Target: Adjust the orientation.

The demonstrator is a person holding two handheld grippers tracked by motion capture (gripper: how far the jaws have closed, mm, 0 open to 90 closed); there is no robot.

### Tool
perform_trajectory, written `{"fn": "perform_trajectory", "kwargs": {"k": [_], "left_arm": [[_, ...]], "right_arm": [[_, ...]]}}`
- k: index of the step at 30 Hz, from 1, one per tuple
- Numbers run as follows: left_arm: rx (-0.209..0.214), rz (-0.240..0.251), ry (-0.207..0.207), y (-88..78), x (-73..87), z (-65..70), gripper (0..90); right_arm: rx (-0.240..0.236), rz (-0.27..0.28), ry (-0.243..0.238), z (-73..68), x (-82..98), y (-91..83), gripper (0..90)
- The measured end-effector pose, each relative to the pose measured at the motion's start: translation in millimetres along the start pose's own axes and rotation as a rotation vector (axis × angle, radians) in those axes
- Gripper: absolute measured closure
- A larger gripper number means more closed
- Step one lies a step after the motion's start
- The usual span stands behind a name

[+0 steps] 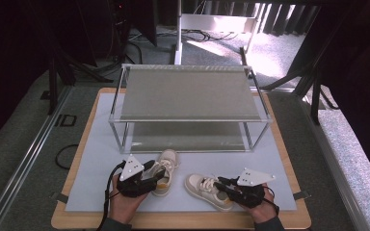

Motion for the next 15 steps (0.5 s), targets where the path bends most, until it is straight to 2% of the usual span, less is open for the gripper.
{"fn": "perform_trajectory", "kwargs": {"k": [1,4,5,7,10,15], "left_arm": [[-0.001,0.003,-0.001,-0.5,-0.3,-0.4,46.5],[-0.002,0.001,-0.002,-0.4,0.1,-0.6,46.5],[-0.002,0.001,-0.002,-0.4,0.1,-0.6,46.5],[-0.002,0.002,0.0,-0.2,0.1,-0.1,46.5],[0.0,0.005,-0.002,-0.4,-0.3,0.2,46.5],[0.006,0.009,-0.003,-2.1,0.0,0.1,46.3]], "right_arm": [[0.064,0.001,-0.001,9.3,-2.5,2.6,76.6],[0.138,0.021,0.019,22.5,-9.3,6.3,76.8],[0.138,0.021,0.019,22.5,-9.3,6.3,76.8],[0.194,0.035,0.012,31.0,-17.3,11.3,76.8],[0.239,0.036,0.0,35.9,-22.5,18.2,76.8],[0.297,0.01,0.004,40.7,-21.4,32.0,76.7]]}}
Point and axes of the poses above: each handheld gripper's, and its own axes: y roughly forward along the jaws, x roughly out of its underside, z roughly to its right, the point moved 8 cm from there along y, roughly forward along the jaws, and after that the axes turned 9 degrees about z, right-handed, at the moved point
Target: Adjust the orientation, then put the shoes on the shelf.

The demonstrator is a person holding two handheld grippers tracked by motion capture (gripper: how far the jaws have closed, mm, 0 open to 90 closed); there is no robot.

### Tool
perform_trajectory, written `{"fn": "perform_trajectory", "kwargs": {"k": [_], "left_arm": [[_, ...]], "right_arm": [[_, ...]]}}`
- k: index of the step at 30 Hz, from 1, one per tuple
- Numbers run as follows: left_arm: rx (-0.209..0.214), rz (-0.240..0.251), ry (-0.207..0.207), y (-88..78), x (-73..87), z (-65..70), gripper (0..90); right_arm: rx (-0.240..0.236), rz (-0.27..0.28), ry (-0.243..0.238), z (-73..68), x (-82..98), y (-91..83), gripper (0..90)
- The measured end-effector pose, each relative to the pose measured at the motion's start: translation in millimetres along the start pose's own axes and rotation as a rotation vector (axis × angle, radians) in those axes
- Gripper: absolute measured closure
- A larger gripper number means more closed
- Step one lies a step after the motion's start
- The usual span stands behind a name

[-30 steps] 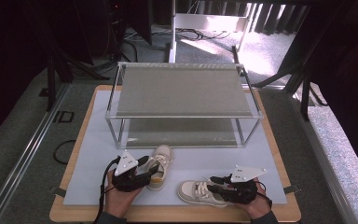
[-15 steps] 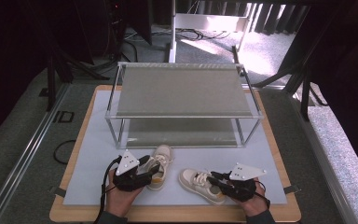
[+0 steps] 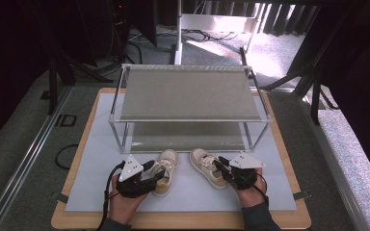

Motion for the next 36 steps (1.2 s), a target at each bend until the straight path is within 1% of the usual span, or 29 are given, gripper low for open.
{"fn": "perform_trajectory", "kwargs": {"k": [3,4,5,7,8,9,10,11,14,16,18,21,25,27,29,32,33,34,36], "left_arm": [[0.005,-0.001,0.0,-0.1,0.8,0.6,46.2],[0.01,-0.003,-0.002,-0.2,1.2,1.1,45.4],[0.015,-0.002,-0.005,-0.4,1.5,1.6,45.2],[0.022,0.007,-0.008,-2.0,1.4,2.8,42.8],[0.022,0.007,-0.008,-2.0,1.4,2.8,42.0],[0.023,0.013,-0.006,-3.1,0.9,2.8,42.0],[0.024,0.018,-0.008,-3.8,0.5,3.1,40.1],[0.026,0.019,-0.008,-4.4,0.2,2.9,39.4],[0.031,0.027,-0.012,-6.6,-0.4,2.3,37.2],[0.042,0.03,-0.018,-8.1,0.4,3.0,34.1],[0.055,0.021,-0.015,-9.0,2.6,3.7,31.1],[0.081,0.023,-0.029,-11.6,4.9,5.9,27.9],[0.1,0.012,-0.012,-14.8,7.6,10.6,22.8],[0.099,0.005,-0.006,-15.4,9.3,12.6,16.9],[0.112,-0.007,-0.004,-15.8,12.6,14.3,14.6],[0.111,-0.02,-0.004,-15.0,16.4,14.4,11.7],[0.111,-0.045,-0.003,-13.7,21.9,14.2,11.7],[0.111,-0.056,-0.004,-12.9,24.7,14.4,9.0],[0.106,-0.071,-0.001,-10.7,29.6,13.8,9.0]], "right_arm": [[0.001,-0.001,0.003,-1.6,1.4,2.4,76.4],[-0.03,-0.03,0.014,-3.5,5.5,2.7,72.7],[-0.035,-0.023,0.026,-3.6,5.9,1.5,69.5],[-0.054,-0.006,0.06,-3.3,5.2,-1.9,58.6],[-0.054,-0.006,0.06,-3.3,5.2,-1.9,58.6],[-0.055,-0.001,0.064,-2.9,4.4,-4.2,55.5],[-0.055,0.004,0.062,-2.3,3.6,-7.9,51.3],[-0.06,0.009,0.061,-2.2,3.2,-10.4,49.2],[-0.071,0.029,0.072,-1.9,3.0,-16.2,45.7],[-0.086,0.029,0.086,-1.1,4.0,-17.2,44.9],[-0.085,0.024,0.099,1.4,5.5,-15.6,44.7],[-0.114,0.015,0.144,2.3,9.2,-12.4,45.5],[-0.139,0.002,0.151,-1.5,12.6,-13.4,46.6],[-0.164,0.008,0.17,-3.4,12.7,-14.8,47.7],[-0.175,0.006,0.181,-4.3,13.0,-15.4,48.0],[-0.176,0.004,0.188,-4.6,13.0,-15.5,47.4],[-0.18,0.002,0.191,-4.9,13.0,-15.6,46.9],[-0.182,-0.001,0.195,-5.4,12.9,-15.9,46.6],[-0.185,-0.003,0.199,-6.0,12.6,-16.3,46.5]]}}
Point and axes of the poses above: each handheld gripper's, and its own axes: y roughly forward along the jaws, x roughly out of its underside, z roughly to its right, the point moved 8 cm from there along y, roughly forward along the jaws, and after that the axes turned 9 degrees about z, right-handed, at the moved point
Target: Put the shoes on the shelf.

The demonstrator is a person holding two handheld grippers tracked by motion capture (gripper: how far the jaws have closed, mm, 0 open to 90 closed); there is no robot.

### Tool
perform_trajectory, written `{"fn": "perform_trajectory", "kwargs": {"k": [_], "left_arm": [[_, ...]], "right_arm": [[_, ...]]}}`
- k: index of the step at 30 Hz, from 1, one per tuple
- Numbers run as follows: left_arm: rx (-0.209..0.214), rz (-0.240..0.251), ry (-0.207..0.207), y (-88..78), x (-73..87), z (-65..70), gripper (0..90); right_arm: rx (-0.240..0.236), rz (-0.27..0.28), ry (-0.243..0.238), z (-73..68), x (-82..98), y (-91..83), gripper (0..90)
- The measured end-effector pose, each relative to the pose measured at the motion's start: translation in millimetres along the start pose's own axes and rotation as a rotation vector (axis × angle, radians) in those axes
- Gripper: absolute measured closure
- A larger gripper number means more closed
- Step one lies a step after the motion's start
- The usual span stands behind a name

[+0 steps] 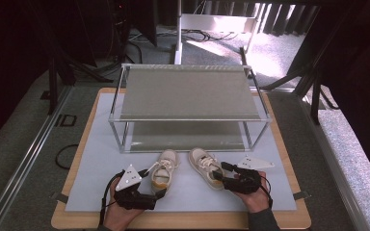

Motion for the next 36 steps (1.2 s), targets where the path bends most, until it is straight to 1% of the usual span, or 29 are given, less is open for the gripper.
{"fn": "perform_trajectory", "kwargs": {"k": [3,5,8,10,13,14,15,17,19,20,21,22,24,26,27,28,30,33,34,36], "left_arm": [[-0.003,-0.023,-0.013,6.0,6.0,-1.8,9.0],[0.006,-0.037,-0.011,9.6,8.8,-2.0,9.0],[0.008,-0.055,-0.006,14.7,11.8,-1.5,9.1],[0.0,-0.062,0.002,16.9,12.5,-2.4,8.9],[0.004,-0.068,-0.006,19.1,12.9,-4.9,8.7],[0.003,-0.074,-0.012,19.9,13.4,-5.7,8.7],[-0.002,-0.08,-0.014,21.0,14.0,-6.8,8.7],[-0.009,-0.087,-0.012,23.1,15.1,-7.8,8.7],[-0.013,-0.102,-0.001,25.4,16.6,-7.6,8.7],[-0.013,-0.102,-0.001,25.4,16.6,-7.6,8.7],[-0.026,-0.115,0.015,27.3,17.8,-8.0,8.7],[-0.031,-0.121,0.019,28.1,18.3,-8.2,8.7],[-0.035,-0.137,0.007,30.4,19.8,-9.3,8.9],[-0.035,-0.139,0.003,31.5,20.3,-9.8,9.7],[-0.04,-0.141,-0.008,33.0,20.8,-10.4,9.7],[-0.041,-0.141,-0.008,32.9,20.7,-10.8,11.3],[-0.04,-0.14,-0.011,32.4,20.3,-11.2,12.9],[-0.04,-0.145,-0.008,33.0,20.0,-10.9,13.0],[-0.037,-0.145,-0.007,33.7,19.7,-10.7,13.2],[-0.035,-0.144,0.0,35.5,19.1,-9.5,13.3]], "right_arm": [[-0.009,-0.004,0.012,-1.1,-0.2,-0.6,46.9],[-0.028,-0.006,0.019,-3.4,-0.5,-1.6,47.5],[-0.027,-0.007,0.035,-4.9,0.7,-2.6,47.0],[-0.041,-0.004,0.056,-4.6,1.3,-3.1,45.4],[-0.055,-0.002,0.064,-3.8,2.2,-4.7,41.5],[-0.066,-0.001,0.062,-4.4,2.6,-5.8,40.4],[-0.071,-0.001,0.048,-5.1,3.2,-6.8,39.5],[-0.085,-0.002,0.009,-8.6,5.3,-9.2,34.3],[-0.085,-0.011,-0.014,-11.2,8.5,-10.8,30.5],[-0.085,-0.011,-0.014,-11.2,8.5,-10.8,30.5],[-0.079,-0.014,-0.029,-11.9,10.3,-11.4,29.8],[-0.078,-0.023,-0.051,-13.0,13.7,-12.3,28.2],[-0.086,-0.035,-0.052,-12.8,17.6,-11.9,27.1],[-0.083,-0.045,-0.048,-11.9,19.7,-11.1,26.2],[-0.078,-0.055,-0.045,-10.4,21.6,-9.6,25.9],[-0.074,-0.068,-0.046,-8.8,24.6,-6.9,25.8],[-0.078,-0.07,-0.048,-8.7,25.5,-4.1,25.6],[-0.072,-0.075,-0.052,-8.6,26.0,-1.8,25.8],[-0.072,-0.075,-0.058,-9.5,25.8,-2.6,28.9],[-0.084,-0.074,-0.056,-11.1,26.0,-3.0,29.5]]}}
Point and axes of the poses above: each handheld gripper's, and its own axes: y roughly forward along the jaws, x roughly out of its underside, z roughly to its right, the point moved 8 cm from there along y, roughly forward along the jaws, and after that the axes turned 9 degrees about z, right-handed, at the moved point
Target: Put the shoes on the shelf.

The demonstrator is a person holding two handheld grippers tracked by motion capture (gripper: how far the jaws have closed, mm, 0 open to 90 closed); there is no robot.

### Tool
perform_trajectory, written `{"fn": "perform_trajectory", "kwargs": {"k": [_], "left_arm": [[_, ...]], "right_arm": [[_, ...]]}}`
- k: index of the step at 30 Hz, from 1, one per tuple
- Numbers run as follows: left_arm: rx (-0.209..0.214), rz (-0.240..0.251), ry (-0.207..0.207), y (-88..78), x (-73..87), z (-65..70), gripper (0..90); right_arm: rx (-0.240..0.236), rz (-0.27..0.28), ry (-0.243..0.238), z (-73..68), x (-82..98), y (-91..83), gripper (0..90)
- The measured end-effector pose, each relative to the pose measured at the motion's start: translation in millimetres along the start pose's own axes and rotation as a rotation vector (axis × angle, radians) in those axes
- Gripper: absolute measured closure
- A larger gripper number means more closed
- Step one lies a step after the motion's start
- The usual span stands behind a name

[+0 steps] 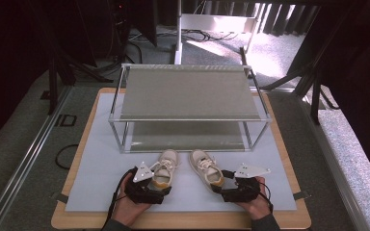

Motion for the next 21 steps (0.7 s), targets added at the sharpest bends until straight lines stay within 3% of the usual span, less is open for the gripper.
{"fn": "perform_trajectory", "kwargs": {"k": [13,21], "left_arm": [[0.024,0.002,0.025,12.4,-4.6,16.8,13.6],[0.021,0.003,0.009,14.8,-5.4,18.9,13.5]], "right_arm": [[-0.022,0.003,-0.015,-7.1,-1.0,2.1,31.7],[-0.04,0.002,-0.025,-12.3,-1.6,2.6,32.8]]}}
Point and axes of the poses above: each handheld gripper's, and its own axes: y roughly forward along the jaws, x roughly out of its underside, z roughly to its right, the point moved 8 cm from there along y, roughly forward along the jaws, and after that the axes turned 9 degrees about z, right-handed, at the moved point
